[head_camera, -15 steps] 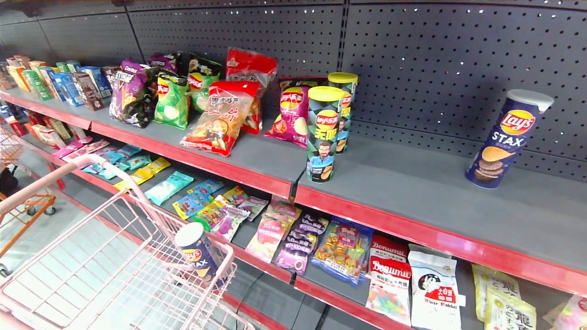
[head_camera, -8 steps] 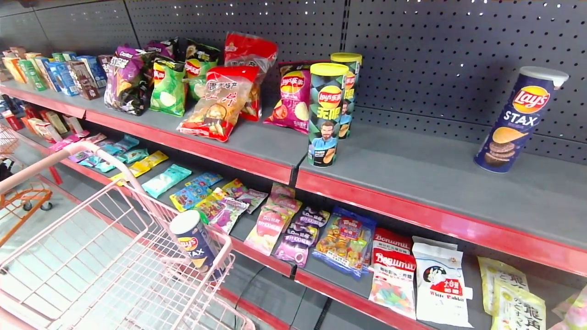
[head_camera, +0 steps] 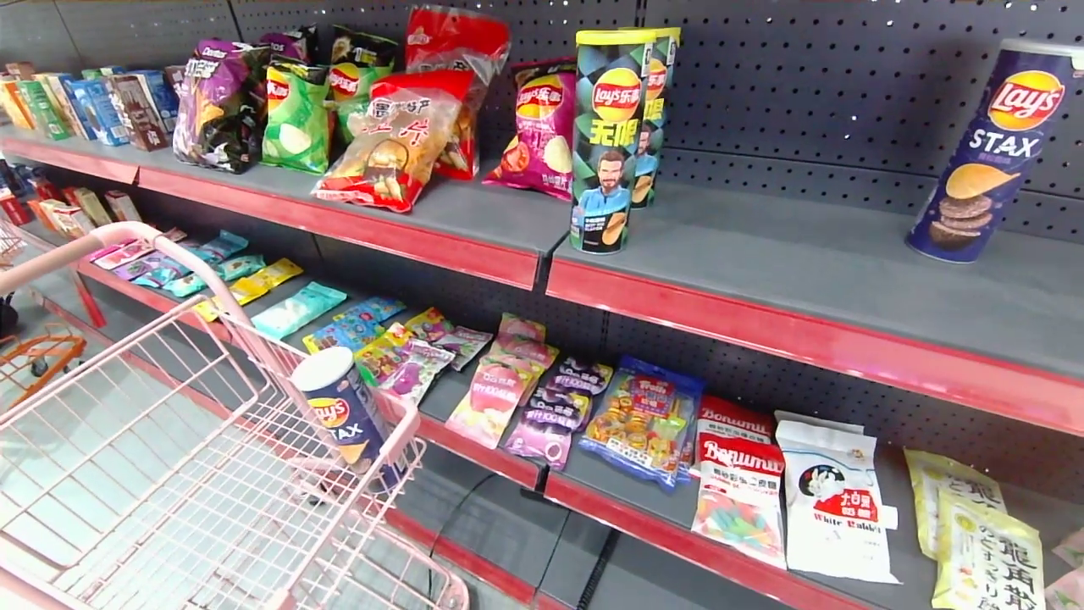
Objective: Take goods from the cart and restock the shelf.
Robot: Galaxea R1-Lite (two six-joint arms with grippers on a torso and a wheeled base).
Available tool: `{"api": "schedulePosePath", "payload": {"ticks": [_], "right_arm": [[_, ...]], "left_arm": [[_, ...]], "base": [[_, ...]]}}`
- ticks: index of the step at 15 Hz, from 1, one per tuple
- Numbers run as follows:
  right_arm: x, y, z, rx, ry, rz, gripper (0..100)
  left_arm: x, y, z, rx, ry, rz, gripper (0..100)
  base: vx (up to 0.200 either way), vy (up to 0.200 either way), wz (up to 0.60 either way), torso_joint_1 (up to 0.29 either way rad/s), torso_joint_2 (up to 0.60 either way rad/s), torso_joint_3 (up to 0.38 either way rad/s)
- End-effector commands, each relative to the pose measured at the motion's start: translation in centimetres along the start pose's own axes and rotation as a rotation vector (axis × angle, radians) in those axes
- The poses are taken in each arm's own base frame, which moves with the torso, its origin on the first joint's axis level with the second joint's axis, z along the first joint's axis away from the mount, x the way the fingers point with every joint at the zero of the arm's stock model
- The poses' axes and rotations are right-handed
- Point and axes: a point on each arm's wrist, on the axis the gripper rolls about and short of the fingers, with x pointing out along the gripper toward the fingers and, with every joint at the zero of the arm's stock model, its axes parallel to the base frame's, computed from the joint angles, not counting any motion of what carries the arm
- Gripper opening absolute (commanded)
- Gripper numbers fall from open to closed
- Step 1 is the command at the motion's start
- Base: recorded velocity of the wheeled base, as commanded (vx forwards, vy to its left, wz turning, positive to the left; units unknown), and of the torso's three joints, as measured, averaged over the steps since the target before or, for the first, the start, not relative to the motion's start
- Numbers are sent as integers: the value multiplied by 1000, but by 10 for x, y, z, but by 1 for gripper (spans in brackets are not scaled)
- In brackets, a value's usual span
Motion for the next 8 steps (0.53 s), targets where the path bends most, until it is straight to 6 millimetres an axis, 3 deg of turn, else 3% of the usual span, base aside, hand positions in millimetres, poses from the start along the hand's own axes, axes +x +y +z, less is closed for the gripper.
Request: {"api": "schedulePosePath", "payload": {"ticks": [1, 3, 4, 5, 6, 7, 8], "right_arm": [[0, 0, 0, 0, 0, 0, 100], [0, 0, 0, 0, 0, 0, 100], [0, 0, 0, 0, 0, 0, 100], [0, 0, 0, 0, 0, 0, 100], [0, 0, 0, 0, 0, 0, 100], [0, 0, 0, 2, 0, 0, 100], [0, 0, 0, 2, 0, 0, 100]], "left_arm": [[1, 0, 0, 0, 10, -2, 100], [0, 0, 3, -1, -10, -16, 100], [-3, 0, 38, -30, -59, -32, 100], [18, 1, 126, -220, -55, -27, 100], [38, 1, 173, -300, -70, -10, 100], [58, 1, 185, -287, -32, -1, 100], [76, 1, 183, -250, 22, 4, 100]], "base": [[0, 0, 0, -71, 232, 163], [0, 0, 0, -34, 102, 66], [0, 0, 0, -12, 51, 41], [0, 0, 0, 0, 0, 0], [0, 0, 0, 0, 0, 0], [0, 0, 0, 0, 0, 0], [0, 0, 0, 0, 0, 0]]}}
